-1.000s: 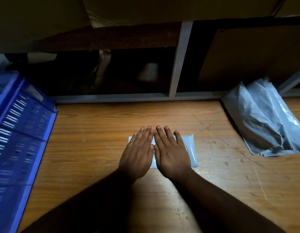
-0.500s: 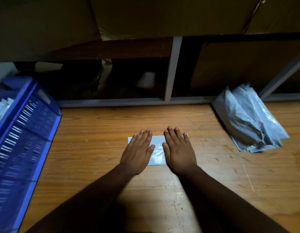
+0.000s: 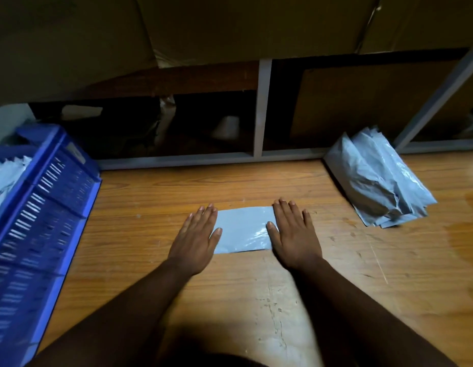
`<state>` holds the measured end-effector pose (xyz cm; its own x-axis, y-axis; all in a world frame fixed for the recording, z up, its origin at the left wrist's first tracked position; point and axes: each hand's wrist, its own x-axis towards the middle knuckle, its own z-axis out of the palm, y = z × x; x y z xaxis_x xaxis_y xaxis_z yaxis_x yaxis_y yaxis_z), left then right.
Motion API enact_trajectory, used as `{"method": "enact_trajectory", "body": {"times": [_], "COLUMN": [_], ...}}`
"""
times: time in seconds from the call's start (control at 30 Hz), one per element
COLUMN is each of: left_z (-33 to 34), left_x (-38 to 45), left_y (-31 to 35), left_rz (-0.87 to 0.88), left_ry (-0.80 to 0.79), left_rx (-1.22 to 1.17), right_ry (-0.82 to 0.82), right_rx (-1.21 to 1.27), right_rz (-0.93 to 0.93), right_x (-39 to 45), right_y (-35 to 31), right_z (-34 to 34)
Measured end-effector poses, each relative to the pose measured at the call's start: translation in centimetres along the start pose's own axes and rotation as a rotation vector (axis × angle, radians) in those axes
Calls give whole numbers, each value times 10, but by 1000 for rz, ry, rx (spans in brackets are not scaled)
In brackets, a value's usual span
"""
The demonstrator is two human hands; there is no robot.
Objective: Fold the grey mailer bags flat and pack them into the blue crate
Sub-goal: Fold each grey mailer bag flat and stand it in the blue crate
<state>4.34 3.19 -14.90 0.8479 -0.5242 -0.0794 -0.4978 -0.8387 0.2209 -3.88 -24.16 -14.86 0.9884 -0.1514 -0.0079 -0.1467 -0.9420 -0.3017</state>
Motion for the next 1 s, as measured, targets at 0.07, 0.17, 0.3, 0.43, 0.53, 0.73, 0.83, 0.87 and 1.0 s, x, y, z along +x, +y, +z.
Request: {"method": "enact_trajectory", "body": {"times": [0.07, 0.17, 0.3, 0.43, 0.53, 0.73, 0.83, 0.87, 1.0], "left_z": [-2, -17, -43, -63, -84, -164, -211, -228, -290], "left_x": [1, 4, 5, 1, -11, -57, -92, -105, -159], "left_y": [5, 4, -4, -17, -36, -75, -103, -114, -171], "left_rz": [-21, -27, 4, 8, 52, 84, 118, 117, 98], "left_ry": [-21, -32, -41, -147, -162, 8, 157, 195, 287], "left_rx": [-18, -167, -203, -236, -389, -476, -492, -480, -356], "right_ry": [-35, -73, 69, 139, 146, 280, 439, 482, 547], "right_rx": [9, -1, 52, 218, 242, 203, 199, 211, 215], "right_rz": [14, -4, -65, -66, -130, -288, -393, -431, -672], "right_x": [2, -1, -23, -39, -38, 10, 33, 38, 45], "right_y": [-3, -6, -23, -49, -66, -135, -205, -230, -333], "right_z": [-2, -17, -26, -19, -22, -56, -87, -99, -140]}}
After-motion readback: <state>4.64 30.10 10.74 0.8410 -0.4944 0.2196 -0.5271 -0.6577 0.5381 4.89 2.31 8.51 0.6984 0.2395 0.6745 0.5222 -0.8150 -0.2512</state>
